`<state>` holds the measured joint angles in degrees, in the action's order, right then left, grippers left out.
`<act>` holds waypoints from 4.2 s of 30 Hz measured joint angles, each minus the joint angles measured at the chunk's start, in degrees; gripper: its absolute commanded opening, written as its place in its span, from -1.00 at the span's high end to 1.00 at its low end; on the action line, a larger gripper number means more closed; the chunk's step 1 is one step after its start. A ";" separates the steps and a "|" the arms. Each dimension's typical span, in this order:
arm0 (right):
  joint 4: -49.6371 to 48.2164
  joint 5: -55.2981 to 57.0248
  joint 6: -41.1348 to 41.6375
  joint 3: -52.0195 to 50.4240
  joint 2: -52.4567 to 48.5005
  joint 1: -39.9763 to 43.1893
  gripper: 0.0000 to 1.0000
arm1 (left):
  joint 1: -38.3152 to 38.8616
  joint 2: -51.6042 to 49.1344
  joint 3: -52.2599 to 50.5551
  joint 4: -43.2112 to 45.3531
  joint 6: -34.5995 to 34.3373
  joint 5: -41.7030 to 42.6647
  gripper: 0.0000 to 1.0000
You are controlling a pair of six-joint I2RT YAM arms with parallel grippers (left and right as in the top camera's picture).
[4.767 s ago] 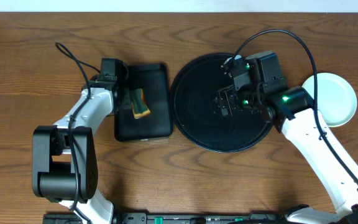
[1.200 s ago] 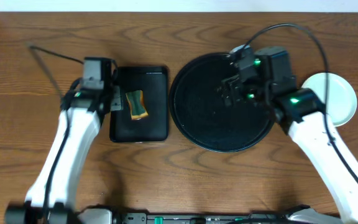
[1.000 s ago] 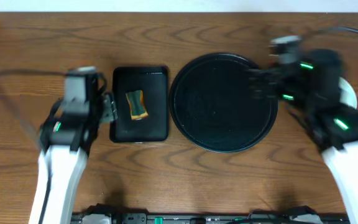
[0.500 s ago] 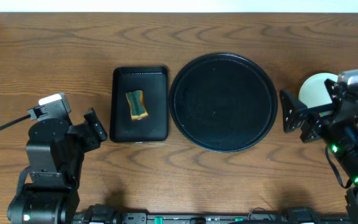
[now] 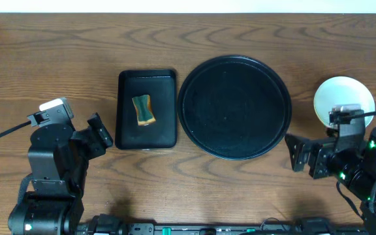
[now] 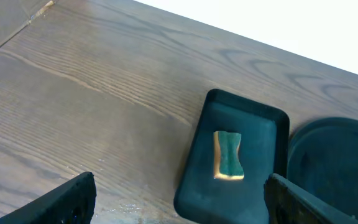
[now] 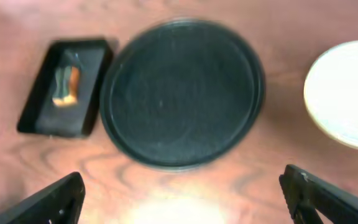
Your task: Clean dirty plates on tray and stack at the side
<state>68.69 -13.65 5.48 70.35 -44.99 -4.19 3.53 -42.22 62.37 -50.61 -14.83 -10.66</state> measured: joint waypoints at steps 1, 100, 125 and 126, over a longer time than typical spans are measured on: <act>1.53 0.00 0.02 0.00 0.00 0.00 -0.99 | 0.00 0.28 0.00 0.04 0.00 0.00 -0.74; -65.70 6.64 -12.33 -68.26 44.39 3.80 -0.99 | -0.81 41.51 -60.96 49.55 -3.39 -0.61 -0.75; -65.26 6.93 -11.98 -69.96 44.37 3.80 -0.98 | -0.81 41.51 -60.96 49.57 -3.39 -0.61 -0.75; -65.26 6.93 -11.98 -69.96 44.37 3.80 -0.99 | -0.81 41.51 -60.96 49.57 -3.39 -0.61 -0.75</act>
<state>3.42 -6.72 -6.50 0.38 -0.62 -0.38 2.72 -0.71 1.41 -1.04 -18.22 -11.27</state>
